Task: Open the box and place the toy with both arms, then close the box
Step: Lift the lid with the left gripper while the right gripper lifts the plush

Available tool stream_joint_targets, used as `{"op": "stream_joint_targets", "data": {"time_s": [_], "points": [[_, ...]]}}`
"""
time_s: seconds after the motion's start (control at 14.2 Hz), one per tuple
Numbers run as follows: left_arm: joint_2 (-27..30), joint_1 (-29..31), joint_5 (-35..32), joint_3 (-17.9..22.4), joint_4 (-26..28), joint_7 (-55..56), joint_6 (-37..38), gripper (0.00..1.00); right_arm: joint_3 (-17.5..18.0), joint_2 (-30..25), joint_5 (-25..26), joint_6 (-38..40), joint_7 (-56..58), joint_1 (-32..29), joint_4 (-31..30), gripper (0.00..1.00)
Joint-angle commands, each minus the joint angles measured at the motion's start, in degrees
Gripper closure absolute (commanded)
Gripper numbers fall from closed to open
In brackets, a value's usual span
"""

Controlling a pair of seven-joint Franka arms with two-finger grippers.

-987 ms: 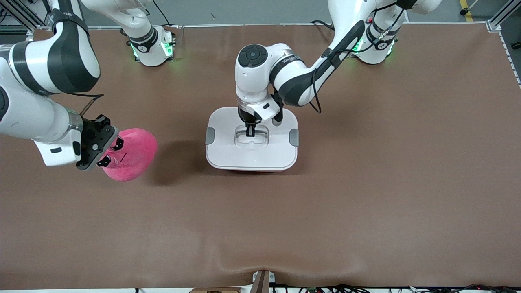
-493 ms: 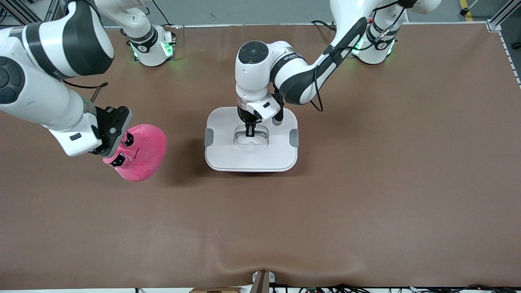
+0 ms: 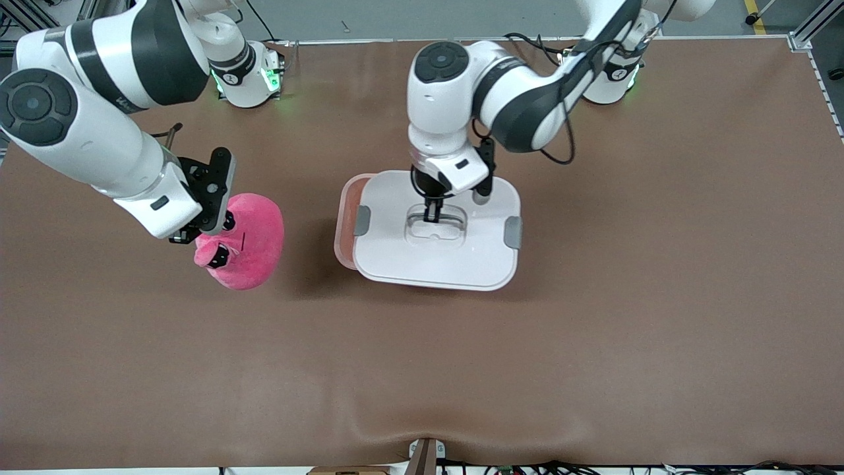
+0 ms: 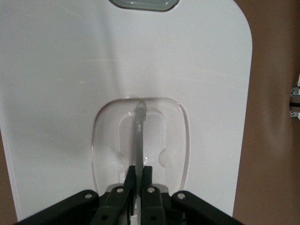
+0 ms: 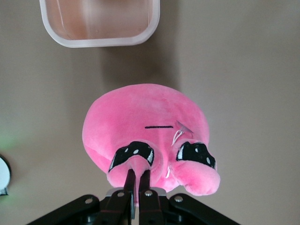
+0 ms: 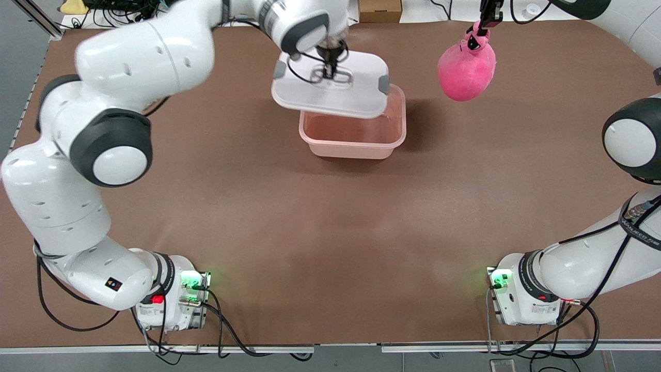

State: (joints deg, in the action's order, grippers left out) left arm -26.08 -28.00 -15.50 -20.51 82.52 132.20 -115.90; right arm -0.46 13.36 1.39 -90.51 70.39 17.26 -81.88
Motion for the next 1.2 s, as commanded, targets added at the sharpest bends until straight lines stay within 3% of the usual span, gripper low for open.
{"op": "stream_joint_targets", "data": {"time_s": [0.0,0.42,0.7,1.13], "points": [[3.31,5.47,4.32,-0.58,0.80,-10.16,1.38,1.00,-0.42,-0.97,0.90,-0.36,4.21,3.29,1.37,1.00],[8.75,14.89,16.18,-0.58,0.71,-31.54,11.03,1.00,-0.42,-0.53,0.81,-4.31,5.72,10.24,1.29,1.00],[10.17,17.89,16.90,-0.67,0.62,-38.05,17.98,1.00,-0.51,-0.53,1.24,-4.58,4.75,16.03,1.29,1.00],[9.99,17.98,19.10,-0.15,-0.43,-44.03,20.35,1.00,-0.60,-0.09,3.45,-4.58,4.67,23.25,-0.12,1.00]]}}
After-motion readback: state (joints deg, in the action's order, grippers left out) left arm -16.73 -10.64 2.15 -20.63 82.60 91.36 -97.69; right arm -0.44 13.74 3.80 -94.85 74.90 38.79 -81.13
